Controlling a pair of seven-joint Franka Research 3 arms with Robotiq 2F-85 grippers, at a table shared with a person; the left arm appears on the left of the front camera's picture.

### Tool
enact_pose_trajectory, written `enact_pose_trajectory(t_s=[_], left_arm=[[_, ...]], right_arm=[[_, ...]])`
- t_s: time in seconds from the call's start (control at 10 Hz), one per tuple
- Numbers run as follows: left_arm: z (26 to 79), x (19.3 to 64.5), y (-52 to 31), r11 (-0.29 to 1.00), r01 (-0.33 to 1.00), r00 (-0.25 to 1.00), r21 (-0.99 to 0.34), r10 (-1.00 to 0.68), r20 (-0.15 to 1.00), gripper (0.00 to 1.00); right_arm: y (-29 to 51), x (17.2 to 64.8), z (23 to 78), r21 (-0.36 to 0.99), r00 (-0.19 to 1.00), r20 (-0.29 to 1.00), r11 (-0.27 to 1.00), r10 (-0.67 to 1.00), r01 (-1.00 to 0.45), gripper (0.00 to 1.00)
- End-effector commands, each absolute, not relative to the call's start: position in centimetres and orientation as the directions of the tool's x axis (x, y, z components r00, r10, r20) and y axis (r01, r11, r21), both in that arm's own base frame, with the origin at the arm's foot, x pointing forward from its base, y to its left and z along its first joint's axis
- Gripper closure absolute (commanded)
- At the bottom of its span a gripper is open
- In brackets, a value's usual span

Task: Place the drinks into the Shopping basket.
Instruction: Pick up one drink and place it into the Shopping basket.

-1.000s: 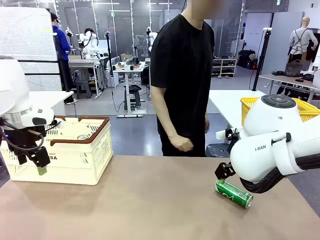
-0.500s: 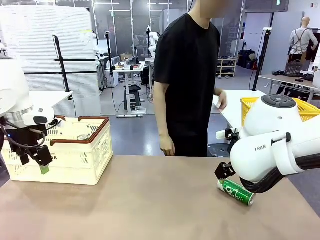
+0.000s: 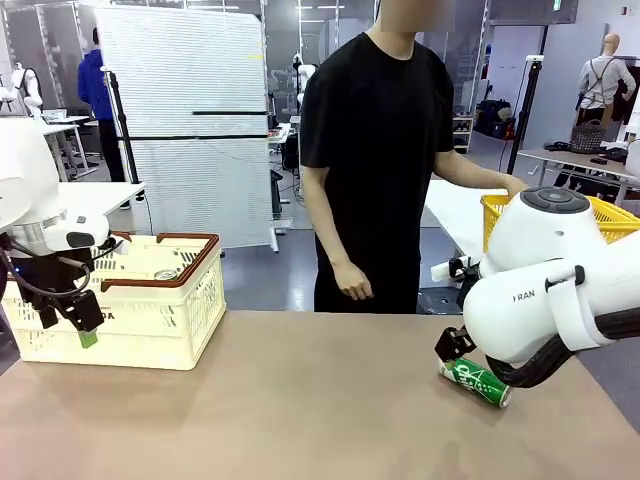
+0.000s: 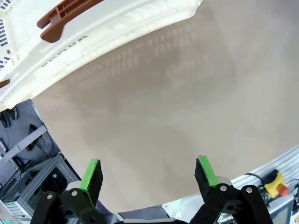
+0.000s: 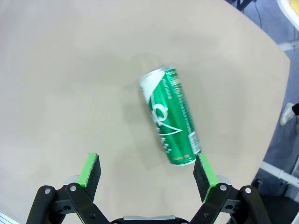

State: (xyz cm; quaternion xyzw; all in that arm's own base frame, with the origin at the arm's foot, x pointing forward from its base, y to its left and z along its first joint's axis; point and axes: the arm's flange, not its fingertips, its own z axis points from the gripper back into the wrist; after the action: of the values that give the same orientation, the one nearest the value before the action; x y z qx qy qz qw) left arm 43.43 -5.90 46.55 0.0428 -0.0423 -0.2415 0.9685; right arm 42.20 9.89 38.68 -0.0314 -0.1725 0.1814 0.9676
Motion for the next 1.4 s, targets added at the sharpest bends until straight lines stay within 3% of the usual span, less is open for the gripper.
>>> enact_pose_trajectory(t_s=[0.0, 0.5, 0.9, 1.3], left_arm=[[46.4, 42.9, -5.9, 0.879, 0.463, 0.88, 0.117, -0.471, 0.055, 0.0], [46.4, 42.9, -5.9, 0.879, 0.463, 0.88, 0.117, -0.471, 0.055, 0.0], [46.4, 42.9, -5.9, 0.879, 0.463, 0.88, 0.117, -0.471, 0.055, 0.0], [46.4, 42.9, -5.9, 0.879, 0.463, 0.88, 0.117, -0.471, 0.055, 0.0]], right_arm=[[7.9, 44.9, 39.3, -0.248, 0.819, 0.284, 0.863, 0.499, -0.44, 0.0], [6.5, 49.0, 37.8, -0.04, 0.76, 0.139, 0.77, 0.635, -0.637, 0.0], [6.2, 51.3, 34.9, -0.011, 0.752, 0.018, 0.752, 0.659, -0.659, 0.0], [6.3, 52.7, 32.4, 0.043, 0.75, 0.003, 0.749, 0.662, -0.661, 0.0]])
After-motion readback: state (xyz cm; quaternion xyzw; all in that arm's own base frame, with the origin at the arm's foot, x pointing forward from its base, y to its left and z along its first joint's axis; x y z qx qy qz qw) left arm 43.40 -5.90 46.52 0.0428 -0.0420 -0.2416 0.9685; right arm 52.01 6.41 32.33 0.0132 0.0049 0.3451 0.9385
